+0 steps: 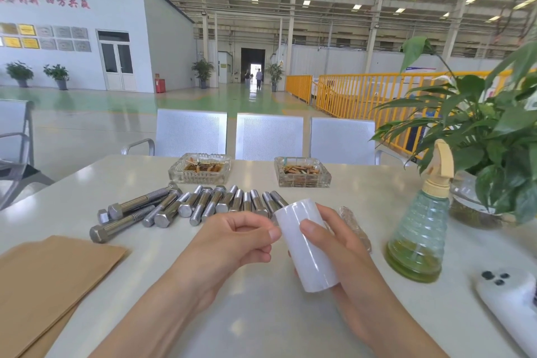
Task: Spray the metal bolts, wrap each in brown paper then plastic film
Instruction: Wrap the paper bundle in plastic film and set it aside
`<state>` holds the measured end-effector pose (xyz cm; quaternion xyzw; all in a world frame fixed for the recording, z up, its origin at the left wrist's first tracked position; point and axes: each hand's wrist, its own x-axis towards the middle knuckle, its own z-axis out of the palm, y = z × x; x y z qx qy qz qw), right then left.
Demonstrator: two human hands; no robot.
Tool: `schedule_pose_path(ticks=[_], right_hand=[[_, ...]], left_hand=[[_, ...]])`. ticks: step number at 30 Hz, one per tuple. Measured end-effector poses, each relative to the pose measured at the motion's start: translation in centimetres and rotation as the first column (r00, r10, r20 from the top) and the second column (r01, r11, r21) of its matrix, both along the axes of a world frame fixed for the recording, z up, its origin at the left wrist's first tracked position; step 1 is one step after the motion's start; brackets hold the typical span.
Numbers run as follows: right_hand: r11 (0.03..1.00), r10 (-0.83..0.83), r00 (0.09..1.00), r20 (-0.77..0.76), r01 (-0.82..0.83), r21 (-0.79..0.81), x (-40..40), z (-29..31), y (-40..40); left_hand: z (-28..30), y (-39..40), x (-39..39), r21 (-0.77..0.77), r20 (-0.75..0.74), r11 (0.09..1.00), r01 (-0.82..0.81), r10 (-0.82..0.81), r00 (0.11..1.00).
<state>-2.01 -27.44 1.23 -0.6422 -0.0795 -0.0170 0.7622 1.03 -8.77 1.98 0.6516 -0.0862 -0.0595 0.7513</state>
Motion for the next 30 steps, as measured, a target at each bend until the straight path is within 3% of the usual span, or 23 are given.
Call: schedule_pose_path(ticks=[5, 9, 17, 24, 27, 30], right_hand=[[0.999, 0.035, 0.999, -0.026, -0.036, -0.011, 0.0, 0.2, -0.1], [0.99, 0.117, 0.989, -0.093, -0.109, 0.087, 0.2, 0.4, -0.6], [0.956, 0.216, 0.937, -0.276, -0.144, 0.257, 0.7, 0.3, -1.8], [0.942, 0.311, 0.861, -0.403, -0.225, 0.248, 0.5, 0.6, -2.2], [0.96, 0.278, 0.852, -0.445, -0.226, 0.167, 0.5, 0.5, -2.1], [0.96, 0.279, 0.878, -0.388, -0.257, 0.109, 0.3, 0.7, -2.1]], left_hand=[[0.4, 0.3, -0.1, 0.152, 0.155, 0.988, -0.002, -0.022, 0.988], [0.4, 0.9, 0.0, 0.314, 0.251, 0.949, 0.012, -0.095, 0.963], [0.7, 1.3, -0.2, 0.461, 0.17, 0.855, 0.236, -0.346, 0.922], [1.3, 2.5, -0.6, 0.58, 0.083, 0.695, 0.425, -0.569, 0.818], [0.9, 2.6, -0.3, 0.574, 0.049, 0.689, 0.442, -0.568, 0.822], [0.6, 2.7, 0.0, 0.52, 0.025, 0.716, 0.466, -0.558, 0.829]])
